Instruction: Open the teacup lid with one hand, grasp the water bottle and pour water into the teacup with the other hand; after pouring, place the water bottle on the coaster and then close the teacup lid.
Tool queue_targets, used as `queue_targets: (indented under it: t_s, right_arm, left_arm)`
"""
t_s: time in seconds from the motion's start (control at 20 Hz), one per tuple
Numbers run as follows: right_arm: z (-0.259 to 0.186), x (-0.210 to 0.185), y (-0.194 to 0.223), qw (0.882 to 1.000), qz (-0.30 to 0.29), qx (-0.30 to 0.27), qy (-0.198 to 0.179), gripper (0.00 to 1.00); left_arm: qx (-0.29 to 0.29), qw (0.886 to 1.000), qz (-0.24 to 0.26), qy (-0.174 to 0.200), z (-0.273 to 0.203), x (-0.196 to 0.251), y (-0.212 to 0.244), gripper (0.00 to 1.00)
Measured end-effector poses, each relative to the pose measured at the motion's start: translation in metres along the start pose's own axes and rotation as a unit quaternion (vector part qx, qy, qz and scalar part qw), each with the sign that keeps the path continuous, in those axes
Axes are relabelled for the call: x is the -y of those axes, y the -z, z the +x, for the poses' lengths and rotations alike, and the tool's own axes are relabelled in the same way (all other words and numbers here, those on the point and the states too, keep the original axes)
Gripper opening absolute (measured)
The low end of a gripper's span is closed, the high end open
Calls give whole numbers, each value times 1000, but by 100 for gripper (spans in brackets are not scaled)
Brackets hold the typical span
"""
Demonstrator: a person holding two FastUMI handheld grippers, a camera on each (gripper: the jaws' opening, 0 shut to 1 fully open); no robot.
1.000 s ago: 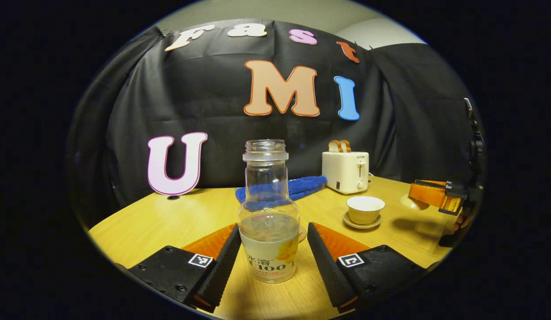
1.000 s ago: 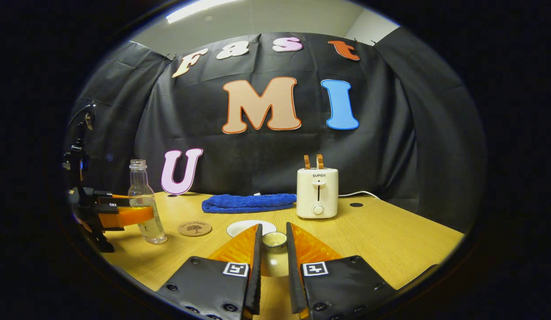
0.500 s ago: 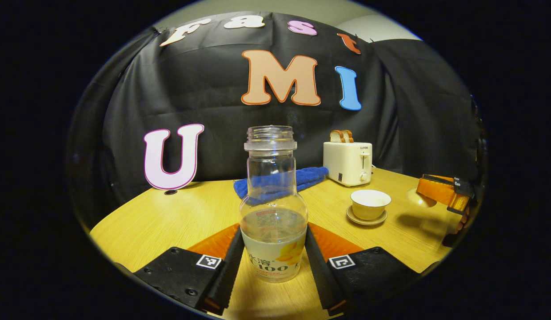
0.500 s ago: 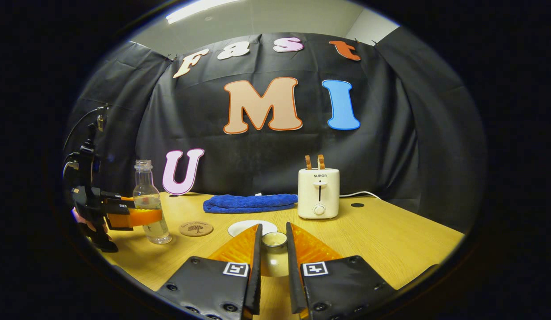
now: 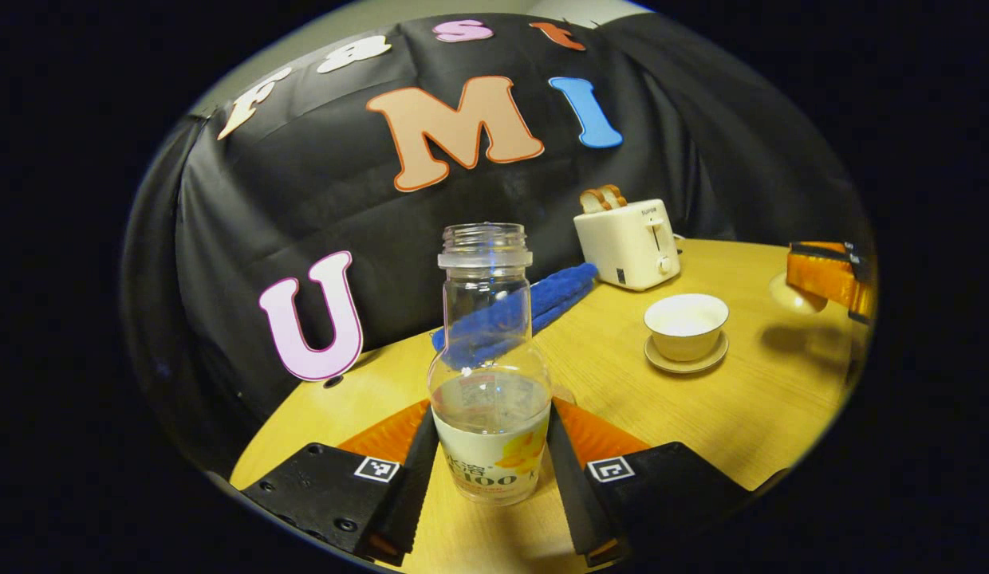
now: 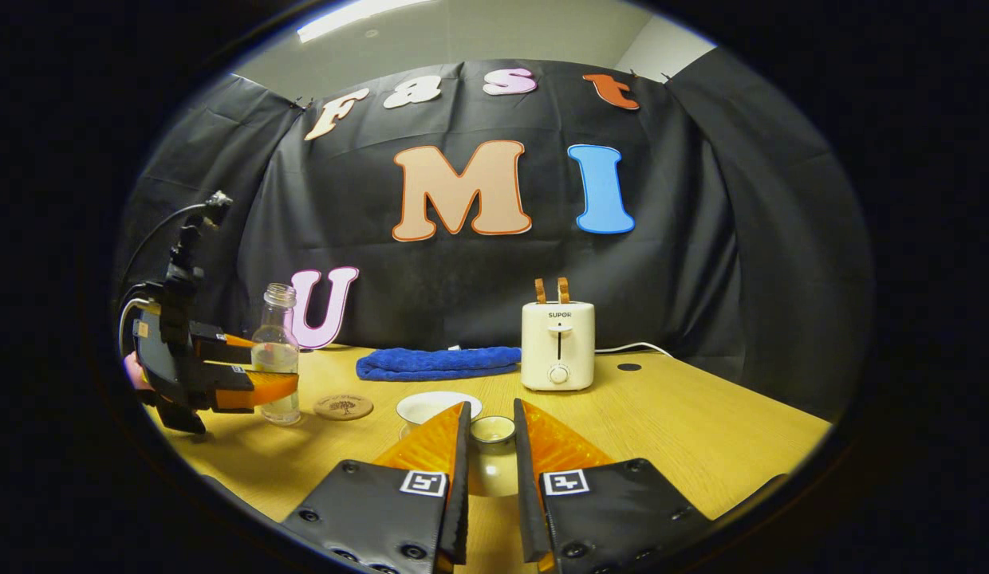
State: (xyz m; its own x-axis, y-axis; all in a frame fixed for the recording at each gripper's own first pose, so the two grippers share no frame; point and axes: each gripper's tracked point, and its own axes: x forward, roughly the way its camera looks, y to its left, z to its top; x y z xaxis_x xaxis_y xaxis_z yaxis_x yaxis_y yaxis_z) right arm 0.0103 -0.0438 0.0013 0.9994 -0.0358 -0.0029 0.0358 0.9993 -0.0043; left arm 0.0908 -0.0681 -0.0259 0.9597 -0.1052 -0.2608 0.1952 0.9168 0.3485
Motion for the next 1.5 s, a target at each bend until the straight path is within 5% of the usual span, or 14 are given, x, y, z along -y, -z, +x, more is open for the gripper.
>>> queue_targets:
  t_s: [0.35,0.7,1.0,1.5]
  right_arm:
    - [-10,22,0,1000,-1,1,18,30]
    - [-15,36,-1,1000,-1,1,24,30]
    - [-20,54,-2,999,-1,1,39,30]
    - [-26,69,-3,999,-2,2,51,30]
  left_arm:
    - [-14,985,167,-50,13,-21,-26,68]
    - [-43,935,346,-61,32,-13,-31,68]
    - [-44,904,423,-33,39,21,-31,67]
    - [-50,845,529,-50,55,22,-39,67]
